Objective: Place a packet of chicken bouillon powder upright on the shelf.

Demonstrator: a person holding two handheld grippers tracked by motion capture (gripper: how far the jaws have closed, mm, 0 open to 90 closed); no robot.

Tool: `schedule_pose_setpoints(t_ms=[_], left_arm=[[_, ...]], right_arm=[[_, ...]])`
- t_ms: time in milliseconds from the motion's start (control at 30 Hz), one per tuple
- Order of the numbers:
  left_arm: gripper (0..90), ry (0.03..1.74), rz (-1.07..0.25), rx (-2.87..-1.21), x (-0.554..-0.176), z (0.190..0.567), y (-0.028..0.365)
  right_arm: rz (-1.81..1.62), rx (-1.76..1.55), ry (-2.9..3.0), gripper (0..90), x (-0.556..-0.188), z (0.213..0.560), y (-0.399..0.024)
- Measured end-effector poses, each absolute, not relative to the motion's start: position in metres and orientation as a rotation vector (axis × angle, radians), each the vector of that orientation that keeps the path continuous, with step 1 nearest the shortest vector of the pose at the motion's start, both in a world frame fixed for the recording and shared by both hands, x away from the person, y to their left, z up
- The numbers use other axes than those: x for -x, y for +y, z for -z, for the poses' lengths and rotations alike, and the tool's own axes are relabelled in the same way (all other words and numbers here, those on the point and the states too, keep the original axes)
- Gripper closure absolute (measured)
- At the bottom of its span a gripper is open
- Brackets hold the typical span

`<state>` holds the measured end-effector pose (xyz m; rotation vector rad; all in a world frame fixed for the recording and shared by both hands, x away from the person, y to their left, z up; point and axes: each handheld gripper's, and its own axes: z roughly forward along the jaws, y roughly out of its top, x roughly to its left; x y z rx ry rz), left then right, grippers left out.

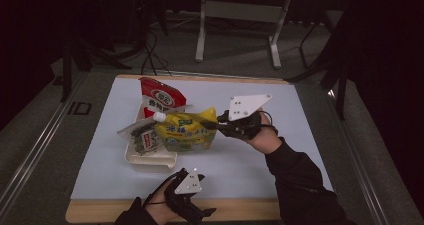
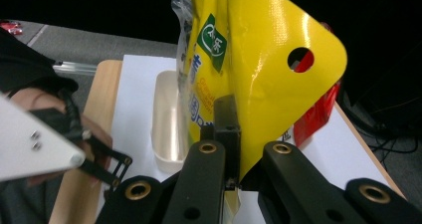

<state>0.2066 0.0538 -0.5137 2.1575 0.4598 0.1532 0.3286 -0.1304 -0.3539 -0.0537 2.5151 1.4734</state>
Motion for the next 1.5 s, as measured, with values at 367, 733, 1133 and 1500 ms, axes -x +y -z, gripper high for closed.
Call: schedule_pose_setpoints(t_ms=[367, 733, 1133, 1500], left_arm=[[3.2, 0.462, -0.150, -2.171, -0.208, 0.519, 0.055], [3.2, 0.452, -0.163, -2.188, -0.206, 0.521, 0.055], [3.2, 0.432, -0.160, -2.201, -0.205, 0.523, 0.055], [3.2, 0.422, -0.160, -2.211, -0.205, 0.524, 0.054]], right_arm=[[-1.549, 0.086, 2.528, 90.0, -0.329, 0.366, -0.099], [-1.597, 0.098, 2.545, 90.0, -0.326, 0.382, -0.061], [-1.649, 0.055, 2.554, 90.0, -0.322, 0.400, -0.037], [-1.613, 0.036, 2.628, 90.0, -0.321, 0.427, -0.032]])
